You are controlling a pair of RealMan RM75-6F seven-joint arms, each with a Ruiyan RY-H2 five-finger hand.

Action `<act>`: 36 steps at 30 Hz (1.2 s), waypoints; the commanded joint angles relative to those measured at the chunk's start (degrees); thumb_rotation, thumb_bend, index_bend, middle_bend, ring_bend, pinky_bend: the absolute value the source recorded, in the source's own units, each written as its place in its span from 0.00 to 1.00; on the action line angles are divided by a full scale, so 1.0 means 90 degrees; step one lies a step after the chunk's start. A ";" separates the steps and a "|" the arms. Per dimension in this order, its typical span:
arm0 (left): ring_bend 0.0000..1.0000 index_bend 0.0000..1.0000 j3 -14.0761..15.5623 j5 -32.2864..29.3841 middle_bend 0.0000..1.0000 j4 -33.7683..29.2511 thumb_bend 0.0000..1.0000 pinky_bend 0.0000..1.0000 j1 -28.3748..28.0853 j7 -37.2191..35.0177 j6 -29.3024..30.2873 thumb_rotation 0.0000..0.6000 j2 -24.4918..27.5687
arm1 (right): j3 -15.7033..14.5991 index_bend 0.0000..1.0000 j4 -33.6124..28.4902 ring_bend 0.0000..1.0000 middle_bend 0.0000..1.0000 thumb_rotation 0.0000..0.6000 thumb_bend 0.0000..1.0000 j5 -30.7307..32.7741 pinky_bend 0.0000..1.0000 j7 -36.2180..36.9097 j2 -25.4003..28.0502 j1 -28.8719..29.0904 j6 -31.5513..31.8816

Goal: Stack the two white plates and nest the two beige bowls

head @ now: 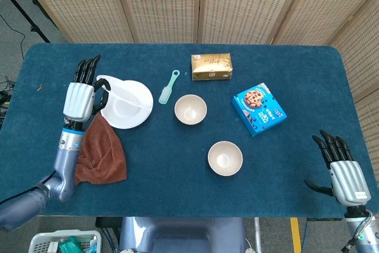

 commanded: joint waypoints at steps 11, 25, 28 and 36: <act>0.00 0.91 0.0336 -0.0093 0.00 0.1272 0.49 0.00 -0.0107 -0.0858 0.0010 1.00 -0.0612 | 0.0003 0.00 0.0062 0.00 0.00 1.00 0.00 0.0099 0.00 -0.0066 -0.0074 0.0069 -0.0124; 0.00 0.77 0.1203 0.0112 0.00 0.1318 0.43 0.00 0.0734 -0.1305 0.0092 1.00 -0.0243 | -0.0065 0.00 -0.0027 0.00 0.00 1.00 0.00 -0.0090 0.00 0.0141 0.0046 -0.0011 0.0073; 0.00 0.73 0.1302 0.0072 0.00 0.1483 0.43 0.00 0.0825 -0.1345 -0.0051 1.00 -0.0291 | -0.0079 0.00 -0.0052 0.00 0.00 1.00 0.00 -0.0123 0.00 0.0155 0.0058 -0.0020 0.0095; 0.00 0.68 0.1347 -0.0053 0.00 0.1961 0.42 0.00 0.0765 -0.1361 -0.0506 1.00 -0.0596 | -0.0106 0.00 -0.0048 0.00 0.00 1.00 0.00 -0.0121 0.00 0.0113 0.0037 0.0000 0.0033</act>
